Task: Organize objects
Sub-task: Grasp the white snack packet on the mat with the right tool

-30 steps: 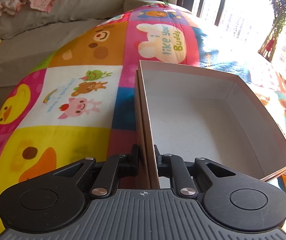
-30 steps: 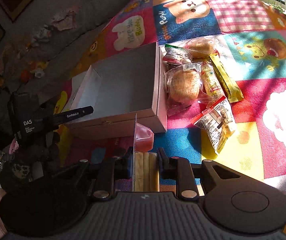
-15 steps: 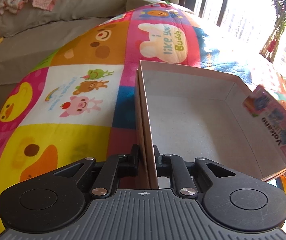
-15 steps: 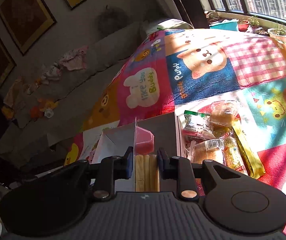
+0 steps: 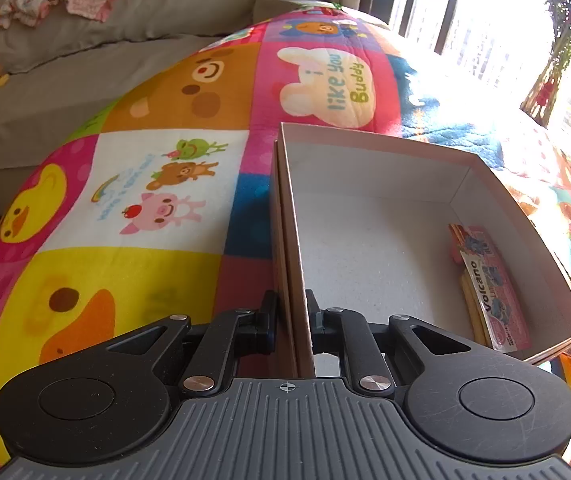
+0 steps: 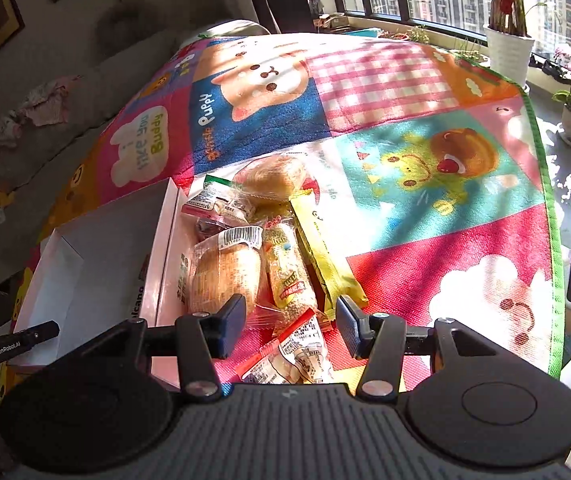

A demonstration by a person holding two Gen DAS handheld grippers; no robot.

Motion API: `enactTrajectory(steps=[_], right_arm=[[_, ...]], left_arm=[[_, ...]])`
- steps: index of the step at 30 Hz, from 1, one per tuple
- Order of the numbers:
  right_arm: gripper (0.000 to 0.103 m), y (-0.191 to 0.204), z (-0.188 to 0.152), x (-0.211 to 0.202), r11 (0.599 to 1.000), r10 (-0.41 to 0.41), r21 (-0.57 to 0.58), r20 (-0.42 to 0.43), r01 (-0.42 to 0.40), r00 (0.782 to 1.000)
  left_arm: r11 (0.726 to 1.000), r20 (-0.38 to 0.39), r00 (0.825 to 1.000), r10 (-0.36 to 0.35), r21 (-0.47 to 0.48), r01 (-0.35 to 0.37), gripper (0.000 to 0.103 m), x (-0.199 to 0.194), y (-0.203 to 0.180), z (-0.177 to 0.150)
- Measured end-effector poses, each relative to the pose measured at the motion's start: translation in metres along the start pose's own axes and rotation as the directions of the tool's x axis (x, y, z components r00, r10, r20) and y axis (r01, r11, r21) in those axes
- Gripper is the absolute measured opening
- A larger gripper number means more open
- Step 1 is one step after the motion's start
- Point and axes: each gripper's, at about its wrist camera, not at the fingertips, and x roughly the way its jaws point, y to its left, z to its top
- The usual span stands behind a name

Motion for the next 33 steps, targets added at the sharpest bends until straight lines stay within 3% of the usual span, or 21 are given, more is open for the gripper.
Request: enactTrajectory(steps=[3, 6, 11, 13, 17, 27, 28, 30, 33], right_arm=[[0.051, -0.009, -0.015, 0.003, 1.000, 0.003, 0.005, -0.028, -0.003, 1.000], [0.050, -0.005, -0.027, 0.009, 0.998, 0.066, 0.000, -0.078, -0.066, 0.995], [0.050, 0.021, -0.051, -0.002, 0.980, 0.130, -0.130, -0.135, -0.148, 0.982], [0.052, 0.031, -0.057, -0.010, 0.972, 0.081, -0.212, -0.098, -0.101, 0.992], [0.074, 0.043, -0.064, -0.021, 0.946, 0.006, -0.324, -0.010, -0.009, 1.000], [0.082, 0.029, -0.043, 0.017, 0.993, 0.012, -0.119, -0.051, -0.018, 0.999], [0.080, 0.032, -0.043, 0.018, 0.991, 0.002, -0.135, -0.050, -0.009, 0.999], [0.056, 0.039, -0.044, 0.017, 0.986, -0.006, -0.169, -0.057, -0.004, 0.998], [0.049, 0.046, -0.049, 0.008, 0.979, 0.011, -0.200, -0.077, -0.026, 0.997]], left_arm=[[1.000, -0.001, 1.000, 0.004, 0.004, -0.004, 0.014, -0.001, -0.001, 0.000], [1.000, 0.001, 1.000, 0.009, 0.010, -0.009, 0.014, -0.002, -0.002, 0.001], [1.000, -0.001, 1.000, 0.012, 0.009, -0.012, 0.014, -0.004, -0.002, 0.001], [1.000, 0.000, 1.000, 0.015, 0.008, -0.015, 0.014, -0.004, -0.003, 0.001], [1.000, 0.002, 1.000, 0.017, 0.009, -0.017, 0.014, -0.005, -0.003, 0.001], [0.998, 0.017, 0.999, 0.028, 0.047, -0.029, 0.014, -0.009, -0.007, 0.001], [0.998, 0.019, 0.999, 0.030, 0.052, -0.031, 0.014, -0.009, -0.008, 0.001], [0.998, 0.023, 0.999, 0.034, 0.058, -0.036, 0.014, -0.008, -0.009, 0.000], [0.997, 0.028, 0.999, 0.034, 0.066, -0.035, 0.013, -0.008, -0.009, -0.001]])
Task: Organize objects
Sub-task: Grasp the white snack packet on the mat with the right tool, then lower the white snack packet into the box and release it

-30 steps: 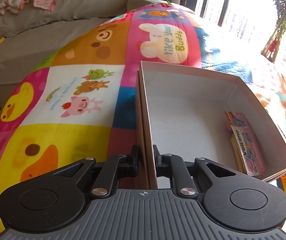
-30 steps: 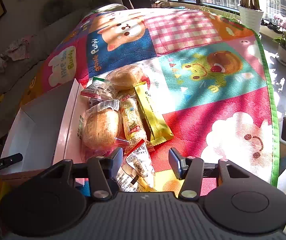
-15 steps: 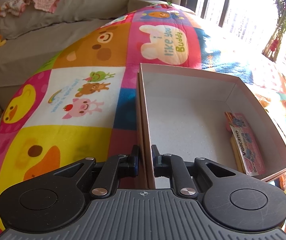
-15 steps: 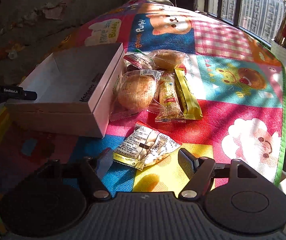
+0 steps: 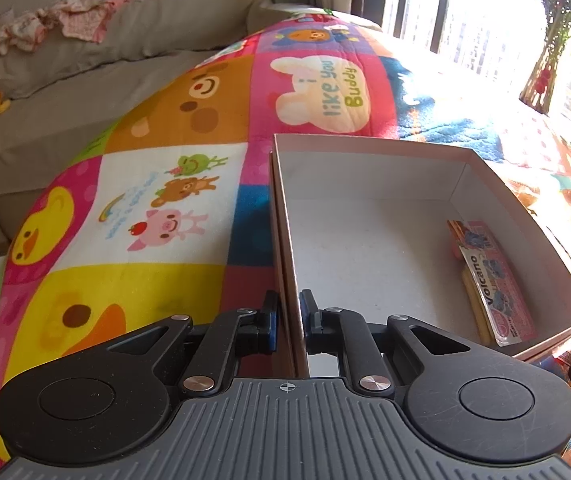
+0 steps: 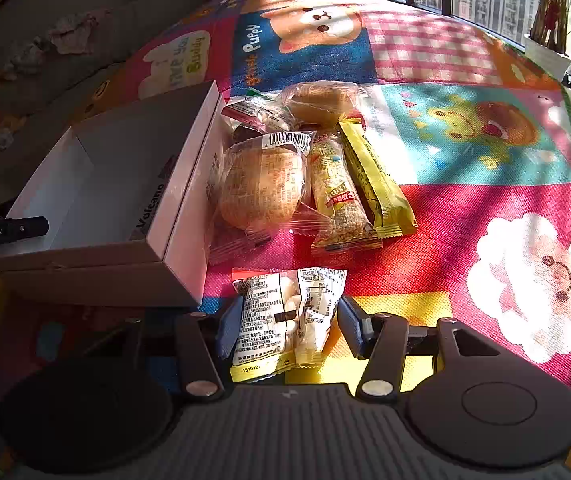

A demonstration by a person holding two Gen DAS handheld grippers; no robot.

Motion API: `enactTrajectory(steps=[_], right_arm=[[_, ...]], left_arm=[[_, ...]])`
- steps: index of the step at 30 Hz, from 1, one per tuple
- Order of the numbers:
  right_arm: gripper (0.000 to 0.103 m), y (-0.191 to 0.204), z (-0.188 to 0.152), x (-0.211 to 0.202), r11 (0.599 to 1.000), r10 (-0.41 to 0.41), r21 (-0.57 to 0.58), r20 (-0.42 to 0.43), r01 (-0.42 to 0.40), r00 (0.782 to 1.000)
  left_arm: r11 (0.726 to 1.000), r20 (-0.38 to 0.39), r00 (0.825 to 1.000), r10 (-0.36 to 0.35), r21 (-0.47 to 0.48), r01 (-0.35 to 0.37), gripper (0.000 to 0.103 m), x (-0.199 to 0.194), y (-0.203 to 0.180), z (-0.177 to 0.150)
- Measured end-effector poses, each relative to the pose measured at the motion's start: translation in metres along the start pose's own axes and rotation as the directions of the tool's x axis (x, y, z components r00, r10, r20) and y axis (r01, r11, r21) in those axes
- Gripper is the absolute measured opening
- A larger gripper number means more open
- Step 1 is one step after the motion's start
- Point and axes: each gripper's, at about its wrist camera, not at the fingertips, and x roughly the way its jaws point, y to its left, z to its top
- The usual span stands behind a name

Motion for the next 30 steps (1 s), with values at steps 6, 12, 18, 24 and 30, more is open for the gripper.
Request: enactTrajectory(steps=[6, 12, 18, 24, 30], right_arm=[[0.048, 0.021, -0.015, -0.034, 0.997, 0.064, -0.048, -0.012, -0.065, 0.998], [0.048, 0.058, -0.011, -0.066, 0.981, 0.150, -0.124, 0.017, -0.147, 0.989], [0.048, 0.093, 0.002, -0.071, 0.960, 0.225, -0.174, 0.026, -0.218, 0.974], [0.048, 0.114, 0.026, -0.052, 0.956, 0.228, -0.194, 0.027, -0.219, 0.973], [0.048, 0.121, 0.069, -0.007, 0.968, 0.210, -0.143, -0.005, -0.208, 0.978]], left_arm=[[1.000, 0.007, 1.000, -0.014, -0.008, 0.014, 0.013, -0.001, 0.002, -0.002], [0.999, 0.009, 0.999, -0.030, -0.022, 0.031, 0.014, -0.002, 0.005, -0.003], [0.999, 0.009, 0.999, -0.044, -0.030, 0.044, 0.015, -0.002, 0.008, -0.003], [0.997, 0.011, 0.998, -0.062, -0.039, 0.062, 0.016, -0.003, 0.011, -0.004], [0.996, 0.013, 0.997, -0.082, -0.041, 0.082, 0.017, -0.002, 0.014, -0.004]])
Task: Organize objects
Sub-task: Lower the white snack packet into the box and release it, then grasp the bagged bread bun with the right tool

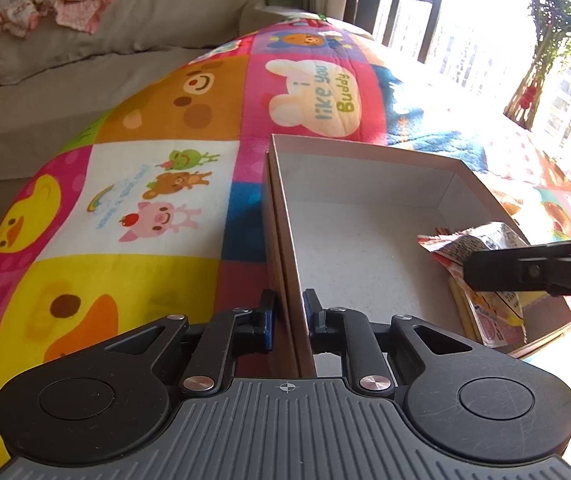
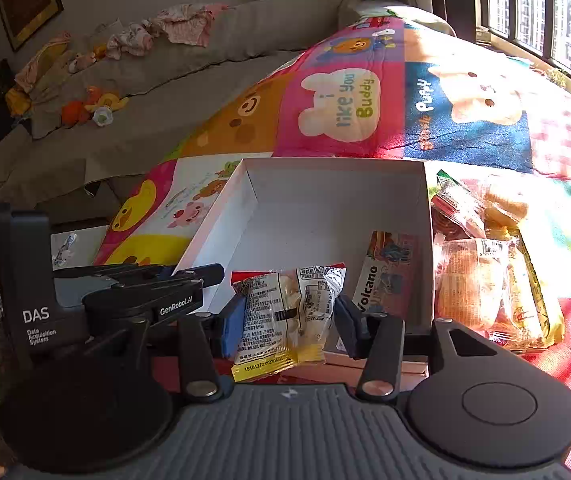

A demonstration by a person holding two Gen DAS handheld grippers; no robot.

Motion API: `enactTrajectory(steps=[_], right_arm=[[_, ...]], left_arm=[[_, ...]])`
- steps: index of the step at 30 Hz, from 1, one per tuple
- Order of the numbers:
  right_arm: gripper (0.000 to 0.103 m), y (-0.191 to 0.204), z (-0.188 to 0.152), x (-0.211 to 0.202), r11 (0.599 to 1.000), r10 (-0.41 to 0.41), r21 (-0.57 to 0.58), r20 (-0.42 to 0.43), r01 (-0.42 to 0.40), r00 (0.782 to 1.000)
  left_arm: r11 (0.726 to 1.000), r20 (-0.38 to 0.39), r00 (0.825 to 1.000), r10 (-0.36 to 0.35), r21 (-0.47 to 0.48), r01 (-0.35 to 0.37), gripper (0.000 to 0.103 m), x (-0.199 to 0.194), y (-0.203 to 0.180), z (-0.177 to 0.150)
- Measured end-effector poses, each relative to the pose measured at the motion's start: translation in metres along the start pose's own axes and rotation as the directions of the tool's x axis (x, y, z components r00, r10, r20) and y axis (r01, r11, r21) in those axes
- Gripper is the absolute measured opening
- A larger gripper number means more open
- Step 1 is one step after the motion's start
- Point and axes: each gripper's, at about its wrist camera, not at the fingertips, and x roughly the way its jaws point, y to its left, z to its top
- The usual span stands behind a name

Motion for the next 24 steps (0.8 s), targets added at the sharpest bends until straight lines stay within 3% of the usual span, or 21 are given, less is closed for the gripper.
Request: enactTrajectory(steps=[5, 10, 13, 14, 15, 19, 22, 24], right_arm=[[0.048, -0.007, 0.039, 0.055, 0.996, 0.031, 0.085, -0.055, -0.026, 0.998], [0.048, -0.001, 0.067, 0.110, 0.993, -0.002, 0.122, -0.065, 0.010, 0.998], [0.050, -0.003, 0.074, 0.136, 0.980, 0.075, 0.189, -0.100, -0.055, 0.992], [0.057, -0.004, 0.075, 0.141, 0.975, 0.101, 0.210, -0.119, -0.074, 0.988], [0.062, -0.005, 0.075, 0.142, 0.972, 0.117, 0.220, -0.122, -0.088, 0.986], [0.062, -0.014, 0.079, 0.118, 0.982, 0.086, 0.174, -0.079, -0.072, 0.993], [0.064, -0.042, 0.087, 0.075, 0.986, 0.046, 0.162, 0.026, -0.049, 0.999], [0.076, -0.071, 0.092, 0.043, 0.980, -0.020, 0.201, 0.106, -0.002, 0.994]], left_arm=[[1.000, 0.002, 1.000, -0.005, 0.004, 0.005, 0.017, 0.000, 0.001, 0.000], [1.000, -0.003, 1.000, -0.015, 0.005, 0.015, 0.017, 0.001, 0.003, 0.001], [1.000, -0.006, 1.000, -0.018, 0.005, 0.018, 0.018, 0.001, 0.003, 0.001], [1.000, -0.006, 1.000, -0.020, 0.004, 0.020, 0.018, 0.001, 0.004, 0.001], [1.000, -0.006, 1.000, -0.021, 0.004, 0.021, 0.018, 0.001, 0.004, 0.001], [1.000, -0.006, 1.000, -0.021, 0.005, 0.021, 0.018, 0.001, 0.004, 0.001], [1.000, -0.004, 1.000, -0.024, 0.006, 0.024, 0.018, 0.001, 0.005, 0.001], [1.000, -0.003, 1.000, -0.025, 0.005, 0.025, 0.018, 0.000, 0.005, 0.000]])
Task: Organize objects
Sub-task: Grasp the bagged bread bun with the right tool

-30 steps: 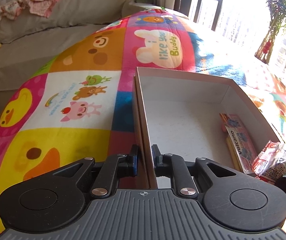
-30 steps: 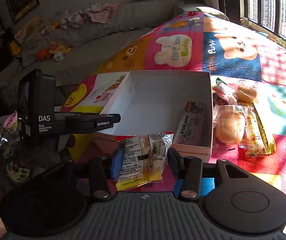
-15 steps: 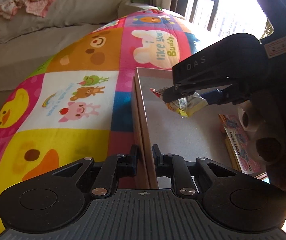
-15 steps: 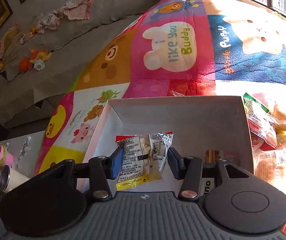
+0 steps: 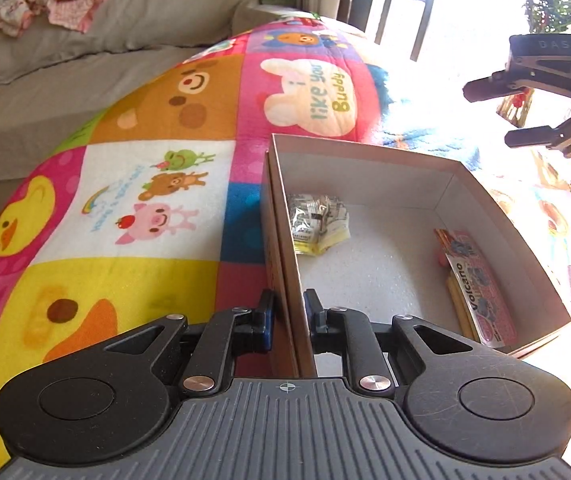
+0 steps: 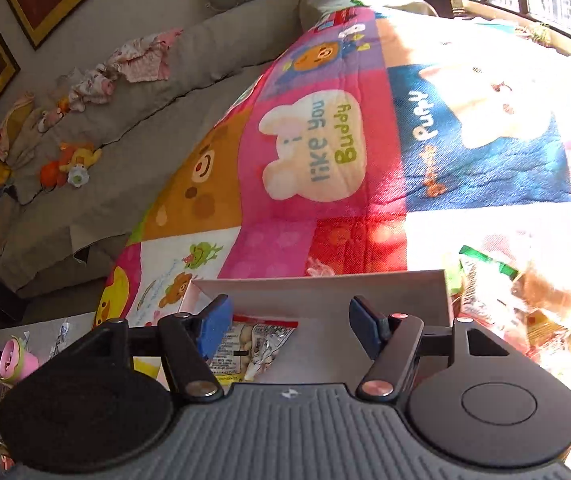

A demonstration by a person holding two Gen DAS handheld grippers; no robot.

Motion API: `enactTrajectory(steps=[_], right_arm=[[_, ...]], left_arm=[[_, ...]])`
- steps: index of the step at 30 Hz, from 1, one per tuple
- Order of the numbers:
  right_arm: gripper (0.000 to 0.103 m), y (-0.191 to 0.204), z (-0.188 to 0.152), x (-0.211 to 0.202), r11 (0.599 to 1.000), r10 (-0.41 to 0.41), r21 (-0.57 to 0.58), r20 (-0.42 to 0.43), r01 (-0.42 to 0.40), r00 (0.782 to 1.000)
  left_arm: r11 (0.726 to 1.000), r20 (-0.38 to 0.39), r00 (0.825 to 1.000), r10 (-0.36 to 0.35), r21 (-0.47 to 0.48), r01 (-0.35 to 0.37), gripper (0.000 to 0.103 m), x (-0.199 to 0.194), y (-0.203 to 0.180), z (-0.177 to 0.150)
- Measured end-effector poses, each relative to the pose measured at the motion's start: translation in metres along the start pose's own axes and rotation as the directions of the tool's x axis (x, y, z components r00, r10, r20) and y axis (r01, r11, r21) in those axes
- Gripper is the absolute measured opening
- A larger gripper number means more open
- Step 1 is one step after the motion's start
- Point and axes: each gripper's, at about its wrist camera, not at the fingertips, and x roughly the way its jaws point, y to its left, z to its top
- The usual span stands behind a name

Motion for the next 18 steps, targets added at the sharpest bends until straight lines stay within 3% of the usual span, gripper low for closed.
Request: enactTrajectory(steps=[4, 8, 17, 18], right_arm=[[0.080, -0.062, 0.019, -0.032, 0.986, -0.144, 0.098, 0.079, 0.137, 0.986], [0.083, -0.109, 0.015, -0.018, 0.963, -0.216, 0.170, 0.017, 0.210, 0.976], [0.083, -0.131, 0.020, 0.044, 0.950, -0.254, 0.169, -0.064, 0.261, 0.965], [0.074, -0.130, 0.019, 0.046, 0.952, -0.254, 0.160, -0.072, 0.263, 0.964]], left_arm=[[1.000, -0.002, 1.000, 0.005, -0.004, -0.005, 0.018, 0.000, -0.001, 0.000], [1.000, -0.010, 1.000, 0.015, -0.008, -0.015, 0.018, -0.001, -0.003, 0.001], [0.999, -0.026, 0.999, 0.045, 0.004, -0.045, 0.016, -0.002, -0.008, 0.000], [0.999, -0.025, 0.999, 0.047, 0.004, -0.046, 0.016, -0.002, -0.008, 0.000]])
